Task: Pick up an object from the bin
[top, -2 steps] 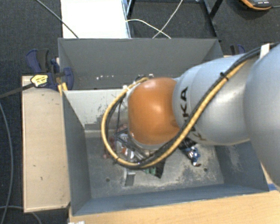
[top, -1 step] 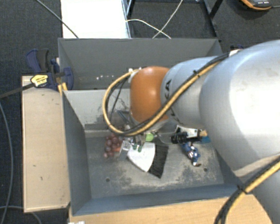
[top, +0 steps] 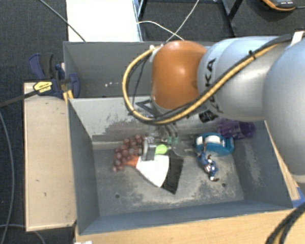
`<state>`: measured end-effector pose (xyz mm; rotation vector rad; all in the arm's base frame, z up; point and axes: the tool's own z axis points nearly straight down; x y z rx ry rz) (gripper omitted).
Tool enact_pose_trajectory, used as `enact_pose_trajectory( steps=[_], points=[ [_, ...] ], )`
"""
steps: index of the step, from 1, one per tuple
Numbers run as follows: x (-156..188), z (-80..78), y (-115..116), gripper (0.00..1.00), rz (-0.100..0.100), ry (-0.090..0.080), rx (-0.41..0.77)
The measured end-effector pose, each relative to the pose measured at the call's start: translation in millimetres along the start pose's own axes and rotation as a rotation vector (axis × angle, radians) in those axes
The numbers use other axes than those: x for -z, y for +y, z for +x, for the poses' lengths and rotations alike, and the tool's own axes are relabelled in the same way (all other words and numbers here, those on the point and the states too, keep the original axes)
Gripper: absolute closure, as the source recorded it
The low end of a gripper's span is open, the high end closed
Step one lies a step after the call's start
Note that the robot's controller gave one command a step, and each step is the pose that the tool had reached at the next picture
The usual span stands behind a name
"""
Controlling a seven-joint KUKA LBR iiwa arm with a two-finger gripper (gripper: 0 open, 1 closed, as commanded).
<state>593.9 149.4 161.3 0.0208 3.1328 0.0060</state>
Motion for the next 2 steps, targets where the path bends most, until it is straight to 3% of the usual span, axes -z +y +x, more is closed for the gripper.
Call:
enact_pose_trajectory(
  steps=[1,2],
  points=[
    [-60.8,3.4,27.3,0.0,0.0,0.001,-0.124],
    [-90.4,2.9,27.5,0.0,-0.001,-0.004,0.111]
  ],
)
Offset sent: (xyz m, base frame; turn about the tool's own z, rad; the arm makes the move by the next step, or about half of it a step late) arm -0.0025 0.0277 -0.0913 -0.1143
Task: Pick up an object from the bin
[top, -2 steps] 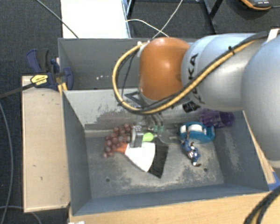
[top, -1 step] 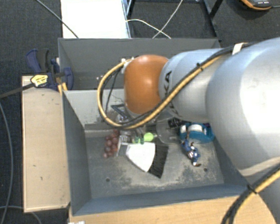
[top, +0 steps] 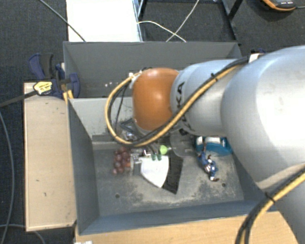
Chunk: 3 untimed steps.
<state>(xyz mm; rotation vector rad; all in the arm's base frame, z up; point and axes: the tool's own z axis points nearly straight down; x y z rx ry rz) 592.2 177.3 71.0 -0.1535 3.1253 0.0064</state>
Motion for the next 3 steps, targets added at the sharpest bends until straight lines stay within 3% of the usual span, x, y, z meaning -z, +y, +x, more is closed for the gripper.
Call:
enact_pose_trajectory(
  steps=[1,3],
  points=[
    [-1.1,0.5,-2.8,1.0,0.0,0.003,-0.138],
    [9.8,1.8,-3.1,1.0,0.0,0.008,-0.14]
  ],
)
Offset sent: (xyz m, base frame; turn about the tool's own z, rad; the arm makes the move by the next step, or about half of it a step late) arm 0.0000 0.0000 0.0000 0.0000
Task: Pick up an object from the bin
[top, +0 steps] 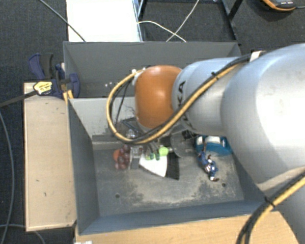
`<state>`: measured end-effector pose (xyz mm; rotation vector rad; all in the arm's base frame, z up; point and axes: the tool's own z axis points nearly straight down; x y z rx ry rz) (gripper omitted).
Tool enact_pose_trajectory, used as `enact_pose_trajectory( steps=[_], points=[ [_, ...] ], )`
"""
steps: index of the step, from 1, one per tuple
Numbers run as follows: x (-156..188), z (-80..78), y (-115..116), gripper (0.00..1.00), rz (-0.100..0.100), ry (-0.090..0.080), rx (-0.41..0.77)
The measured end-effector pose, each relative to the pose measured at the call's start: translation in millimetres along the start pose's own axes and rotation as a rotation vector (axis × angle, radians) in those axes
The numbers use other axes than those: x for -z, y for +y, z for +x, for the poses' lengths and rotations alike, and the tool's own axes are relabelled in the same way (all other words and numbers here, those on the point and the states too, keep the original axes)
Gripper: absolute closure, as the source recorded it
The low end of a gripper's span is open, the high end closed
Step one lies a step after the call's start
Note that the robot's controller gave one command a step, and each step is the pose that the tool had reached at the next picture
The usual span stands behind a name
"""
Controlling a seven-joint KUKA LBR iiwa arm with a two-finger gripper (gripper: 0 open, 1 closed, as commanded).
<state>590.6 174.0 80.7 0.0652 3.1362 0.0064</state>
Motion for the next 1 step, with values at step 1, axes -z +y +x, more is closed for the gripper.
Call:
enact_pose_trajectory(
  steps=[1],
  points=[
    [19.1,-1.2,0.2,1.0,-0.002,-0.005,-0.002]
  ],
)
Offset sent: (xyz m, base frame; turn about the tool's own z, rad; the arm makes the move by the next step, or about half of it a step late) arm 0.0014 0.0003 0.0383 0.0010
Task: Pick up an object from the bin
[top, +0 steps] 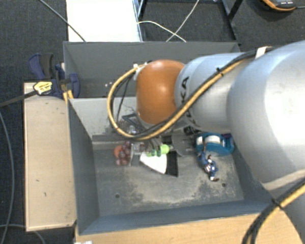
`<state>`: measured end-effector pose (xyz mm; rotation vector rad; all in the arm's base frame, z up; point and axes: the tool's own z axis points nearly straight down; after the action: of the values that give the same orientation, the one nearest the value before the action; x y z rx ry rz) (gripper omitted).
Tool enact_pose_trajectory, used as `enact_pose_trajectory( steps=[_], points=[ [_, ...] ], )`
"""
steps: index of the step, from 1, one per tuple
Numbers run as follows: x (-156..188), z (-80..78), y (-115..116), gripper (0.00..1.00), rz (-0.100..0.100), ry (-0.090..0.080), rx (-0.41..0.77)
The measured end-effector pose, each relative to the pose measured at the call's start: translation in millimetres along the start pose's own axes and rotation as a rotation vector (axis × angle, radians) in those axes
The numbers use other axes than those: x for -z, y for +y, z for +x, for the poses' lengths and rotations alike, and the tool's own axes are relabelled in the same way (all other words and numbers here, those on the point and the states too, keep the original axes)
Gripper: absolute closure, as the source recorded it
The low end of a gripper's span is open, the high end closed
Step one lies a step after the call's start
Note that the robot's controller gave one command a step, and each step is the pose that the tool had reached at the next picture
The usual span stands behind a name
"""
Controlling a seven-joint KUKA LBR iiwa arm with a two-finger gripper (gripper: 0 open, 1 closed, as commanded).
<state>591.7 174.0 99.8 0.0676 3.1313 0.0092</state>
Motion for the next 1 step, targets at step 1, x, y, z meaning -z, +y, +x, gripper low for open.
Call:
enact_pose_trajectory(
  steps=[1],
  points=[
    [12.9,-0.4,0.0,1.0,-0.001,-0.002,-0.001]
  ],
)
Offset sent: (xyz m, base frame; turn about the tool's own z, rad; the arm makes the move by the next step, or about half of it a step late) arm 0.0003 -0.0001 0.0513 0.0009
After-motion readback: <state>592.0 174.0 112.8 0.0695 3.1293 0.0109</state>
